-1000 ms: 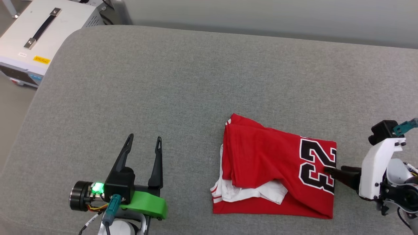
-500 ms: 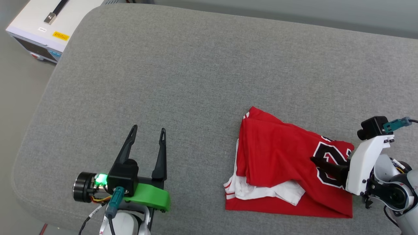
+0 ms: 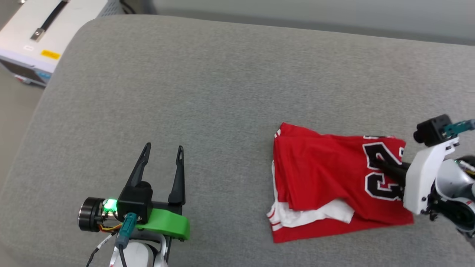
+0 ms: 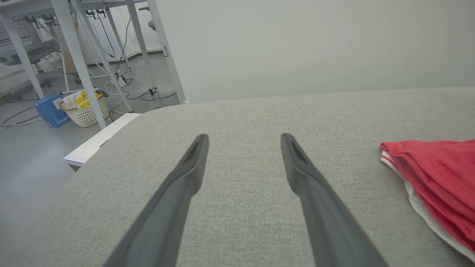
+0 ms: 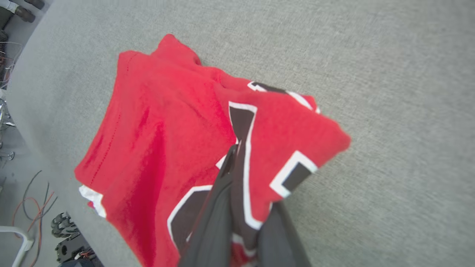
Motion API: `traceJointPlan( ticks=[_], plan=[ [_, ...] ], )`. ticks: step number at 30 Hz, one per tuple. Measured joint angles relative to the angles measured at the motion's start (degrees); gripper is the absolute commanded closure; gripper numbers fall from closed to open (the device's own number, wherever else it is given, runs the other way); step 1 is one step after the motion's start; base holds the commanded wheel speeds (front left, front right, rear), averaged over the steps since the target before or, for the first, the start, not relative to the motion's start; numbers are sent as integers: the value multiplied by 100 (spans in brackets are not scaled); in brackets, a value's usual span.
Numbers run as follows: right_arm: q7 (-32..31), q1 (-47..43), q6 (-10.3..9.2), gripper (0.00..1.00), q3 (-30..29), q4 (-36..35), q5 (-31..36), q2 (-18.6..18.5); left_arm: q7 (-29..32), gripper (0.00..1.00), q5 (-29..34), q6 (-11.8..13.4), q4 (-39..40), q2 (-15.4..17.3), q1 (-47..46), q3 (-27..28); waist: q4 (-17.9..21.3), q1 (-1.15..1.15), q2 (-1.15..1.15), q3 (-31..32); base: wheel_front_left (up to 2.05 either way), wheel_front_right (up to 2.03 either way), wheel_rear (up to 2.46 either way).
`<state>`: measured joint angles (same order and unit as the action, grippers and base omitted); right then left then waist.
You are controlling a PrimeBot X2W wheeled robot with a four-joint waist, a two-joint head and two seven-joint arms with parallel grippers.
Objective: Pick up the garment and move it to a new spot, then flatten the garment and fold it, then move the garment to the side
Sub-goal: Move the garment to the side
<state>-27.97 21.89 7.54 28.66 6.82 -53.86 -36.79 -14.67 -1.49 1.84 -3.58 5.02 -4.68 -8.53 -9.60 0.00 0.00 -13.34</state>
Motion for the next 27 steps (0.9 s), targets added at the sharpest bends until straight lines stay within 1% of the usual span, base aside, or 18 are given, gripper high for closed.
traceJointPlan(
  ticks=[8,11,17,23,27],
  plan=[
    [100,336,0,100,110,-389,371,-833,1,0,-1,-1,54,8,51,22,642,0,0,53,0,0,0],
    [92,406,0,100,70,-465,465,-1063,0,0,1,0,85,11,48,37,906,0,0,48,0,0,0],
    [76,705,0,100,-181,-438,580,-1311,0,0,68,19,200,64,-48,62,1368,0,0,-78,0,0,0],
    [18,1044,0,100,-422,-112,1003,-1627,0,0,78,18,411,160,-324,97,1557,0,0,-451,0,0,0],
    [-8,1244,0,100,-717,392,1234,-1890,0,0,93,19,568,212,-482,122,1557,0,0,-780,0,0,0]
  ],
)
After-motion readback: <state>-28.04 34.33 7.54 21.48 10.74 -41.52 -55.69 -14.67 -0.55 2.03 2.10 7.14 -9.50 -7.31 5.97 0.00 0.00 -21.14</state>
